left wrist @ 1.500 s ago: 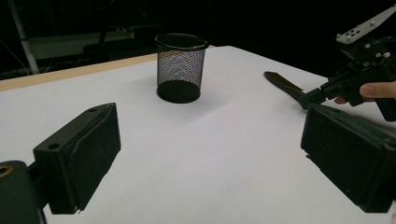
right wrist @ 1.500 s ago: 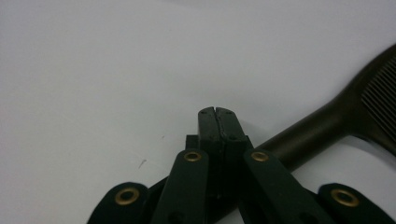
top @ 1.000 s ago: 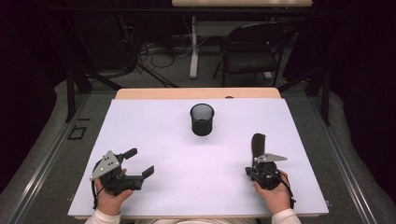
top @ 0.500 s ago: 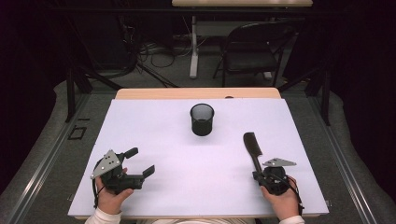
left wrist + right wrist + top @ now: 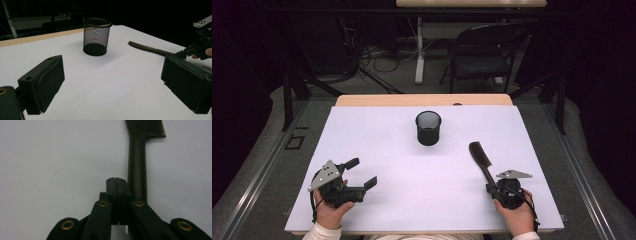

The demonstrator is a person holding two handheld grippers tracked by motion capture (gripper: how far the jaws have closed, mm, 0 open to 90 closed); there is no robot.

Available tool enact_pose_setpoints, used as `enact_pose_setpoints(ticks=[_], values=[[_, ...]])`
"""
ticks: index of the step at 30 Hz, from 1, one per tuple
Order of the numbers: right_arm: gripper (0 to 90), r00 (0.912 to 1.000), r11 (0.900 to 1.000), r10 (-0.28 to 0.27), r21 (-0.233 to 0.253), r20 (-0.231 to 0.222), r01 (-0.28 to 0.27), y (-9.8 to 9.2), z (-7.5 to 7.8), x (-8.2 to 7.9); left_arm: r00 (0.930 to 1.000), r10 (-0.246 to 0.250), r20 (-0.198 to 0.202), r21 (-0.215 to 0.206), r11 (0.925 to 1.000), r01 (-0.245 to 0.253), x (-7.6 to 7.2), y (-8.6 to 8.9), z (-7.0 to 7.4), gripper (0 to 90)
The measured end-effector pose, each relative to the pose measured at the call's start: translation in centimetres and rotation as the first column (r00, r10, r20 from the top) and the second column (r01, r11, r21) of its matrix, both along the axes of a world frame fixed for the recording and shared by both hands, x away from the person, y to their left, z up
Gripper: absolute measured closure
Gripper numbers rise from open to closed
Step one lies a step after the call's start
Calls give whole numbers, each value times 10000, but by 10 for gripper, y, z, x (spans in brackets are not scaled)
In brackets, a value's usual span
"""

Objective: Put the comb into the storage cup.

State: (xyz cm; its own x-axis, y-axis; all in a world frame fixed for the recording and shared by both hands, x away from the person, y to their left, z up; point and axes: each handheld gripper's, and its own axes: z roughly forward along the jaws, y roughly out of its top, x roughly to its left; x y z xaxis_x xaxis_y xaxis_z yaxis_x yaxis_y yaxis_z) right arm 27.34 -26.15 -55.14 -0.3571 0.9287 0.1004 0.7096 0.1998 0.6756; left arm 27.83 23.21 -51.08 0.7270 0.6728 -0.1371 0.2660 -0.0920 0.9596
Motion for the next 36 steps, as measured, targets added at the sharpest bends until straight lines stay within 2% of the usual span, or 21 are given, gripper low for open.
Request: enact_pose_setpoints(ticks=[11,18,21,24,25,27,29,30,31,36], values=[[900,9999,9999,-126,65,103,125,-4,1,0,10000,0,1,53,10000,0,0,1,0,49],[889,9998,9998,-24,220,214,20,-3,4,2,9998,223,10,-106,9997,-223,-3,5,0,49],[838,9987,9994,72,332,507,-88,-2,9,2,9996,296,-2,-104,9995,-296,-4,6,0,57],[804,9982,9995,35,324,595,-54,-2,11,2,9995,326,-3,-89,9994,-326,-5,7,0,62],[758,9976,9994,32,334,689,-55,-3,13,2,9994,351,-18,-49,9994,-351,-6,8,0,62],[733,9974,9994,-25,339,718,1,-3,14,2,9993,376,-16,-47,9993,-376,-6,8,0,62],[653,9949,9997,-68,231,1002,45,-4,16,2,9990,437,-60,-36,9990,-437,-6,8,0,62],[653,9949,9997,-68,231,1002,45,-4,16,2,9990,437,-60,-36,9990,-437,-6,8,0,62],[604,9942,9993,-155,369,1066,117,-4,17,2,9990,433,-85,-29,9991,-433,-6,8,0,62],[505,9906,9985,-145,542,1361,72,-6,20,4,9990,443,-25,77,9990,-443,-9,8,0,62]])
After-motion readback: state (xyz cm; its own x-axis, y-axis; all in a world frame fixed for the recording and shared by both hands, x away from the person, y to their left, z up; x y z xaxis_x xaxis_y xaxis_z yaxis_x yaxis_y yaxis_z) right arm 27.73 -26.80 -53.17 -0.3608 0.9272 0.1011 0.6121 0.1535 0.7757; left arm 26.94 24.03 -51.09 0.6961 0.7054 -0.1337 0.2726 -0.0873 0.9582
